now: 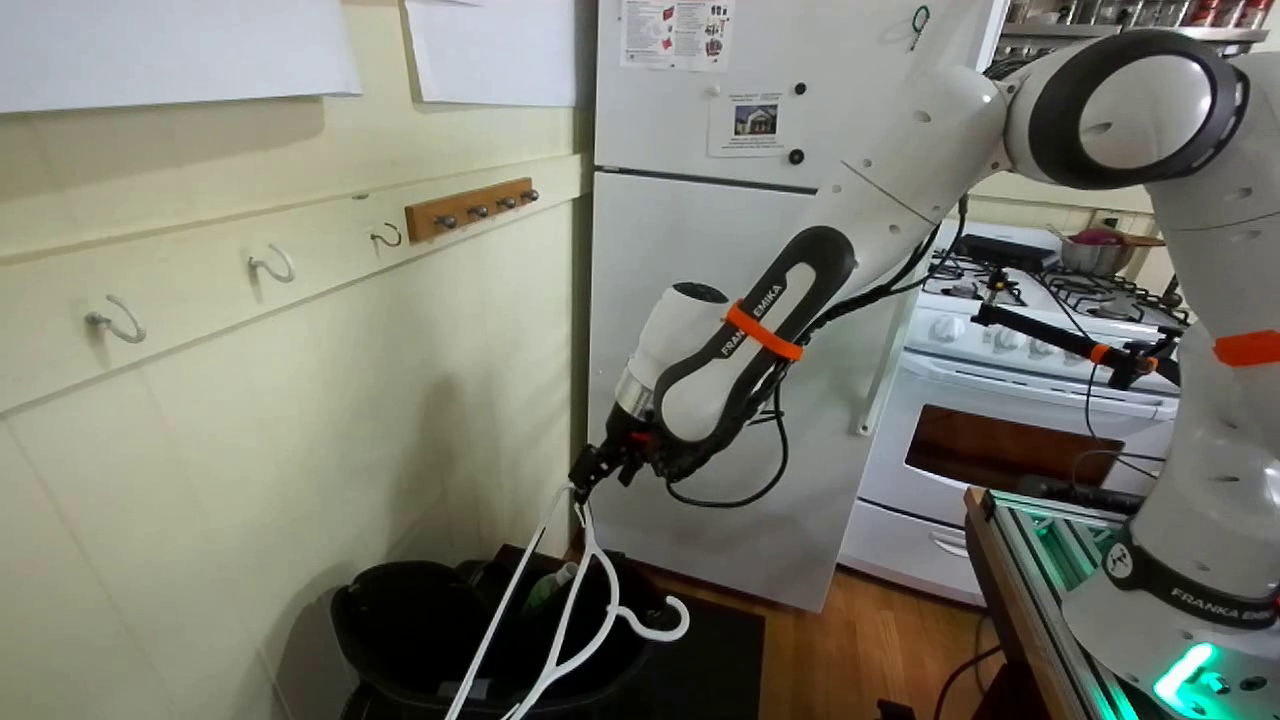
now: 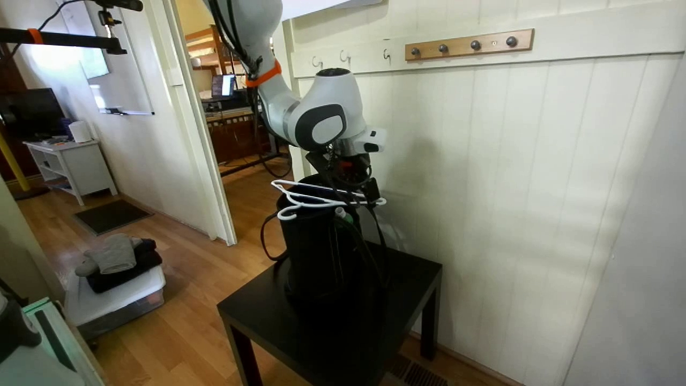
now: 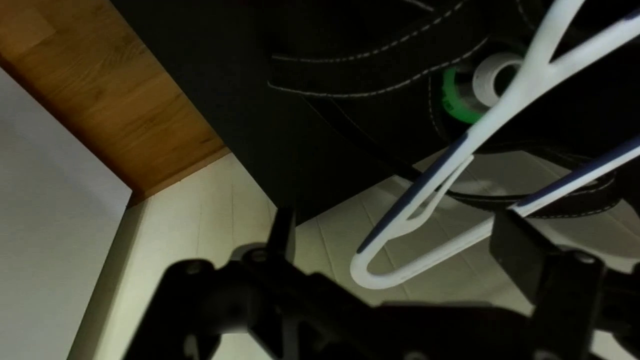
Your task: Hang up the coat hanger
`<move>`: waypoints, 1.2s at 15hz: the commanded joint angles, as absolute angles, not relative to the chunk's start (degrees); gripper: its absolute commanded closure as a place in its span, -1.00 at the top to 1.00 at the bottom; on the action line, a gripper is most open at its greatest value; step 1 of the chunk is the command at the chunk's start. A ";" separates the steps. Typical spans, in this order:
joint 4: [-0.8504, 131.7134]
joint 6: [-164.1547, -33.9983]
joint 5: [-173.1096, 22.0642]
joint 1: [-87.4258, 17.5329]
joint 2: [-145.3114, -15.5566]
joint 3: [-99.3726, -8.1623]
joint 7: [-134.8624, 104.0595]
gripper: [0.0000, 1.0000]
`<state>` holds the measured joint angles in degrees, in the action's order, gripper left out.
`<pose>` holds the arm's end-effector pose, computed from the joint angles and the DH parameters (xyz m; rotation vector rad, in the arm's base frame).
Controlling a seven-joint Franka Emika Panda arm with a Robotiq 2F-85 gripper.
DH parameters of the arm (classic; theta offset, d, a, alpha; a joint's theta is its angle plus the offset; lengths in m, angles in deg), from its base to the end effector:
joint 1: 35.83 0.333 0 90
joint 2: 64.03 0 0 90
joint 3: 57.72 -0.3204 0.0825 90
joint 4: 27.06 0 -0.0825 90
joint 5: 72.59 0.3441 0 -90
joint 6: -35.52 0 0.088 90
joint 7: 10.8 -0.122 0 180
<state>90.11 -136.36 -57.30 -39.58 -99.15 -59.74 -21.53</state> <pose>0.6055 -0.0378 0.1946 -2.8872 0.7145 -0.4929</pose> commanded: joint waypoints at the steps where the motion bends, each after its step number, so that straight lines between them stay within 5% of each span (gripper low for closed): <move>1: 85.33 -139.34 -55.82 -40.38 -103.85 -61.17 -23.07 1.00; 18: 83.09 -130.16 -57.47 -37.21 -103.23 -56.86 -27.38 1.00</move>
